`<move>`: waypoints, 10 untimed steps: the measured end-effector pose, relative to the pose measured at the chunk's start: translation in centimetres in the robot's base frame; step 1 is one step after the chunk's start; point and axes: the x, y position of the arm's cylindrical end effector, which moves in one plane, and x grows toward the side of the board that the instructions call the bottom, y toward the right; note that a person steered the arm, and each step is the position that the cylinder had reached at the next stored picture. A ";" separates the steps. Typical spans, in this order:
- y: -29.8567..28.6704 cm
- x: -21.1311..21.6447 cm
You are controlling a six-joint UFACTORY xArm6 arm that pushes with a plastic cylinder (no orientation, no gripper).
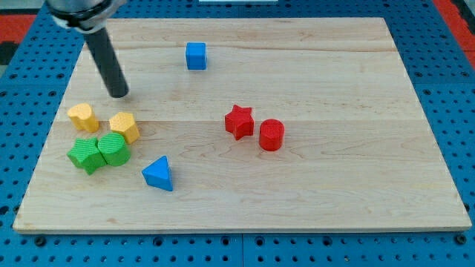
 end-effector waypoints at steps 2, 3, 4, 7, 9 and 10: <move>5.7 2.3; 5.6 2.9; 5.3 3.0; 5.4 3.0; 5.4 3.0; 5.8 3.0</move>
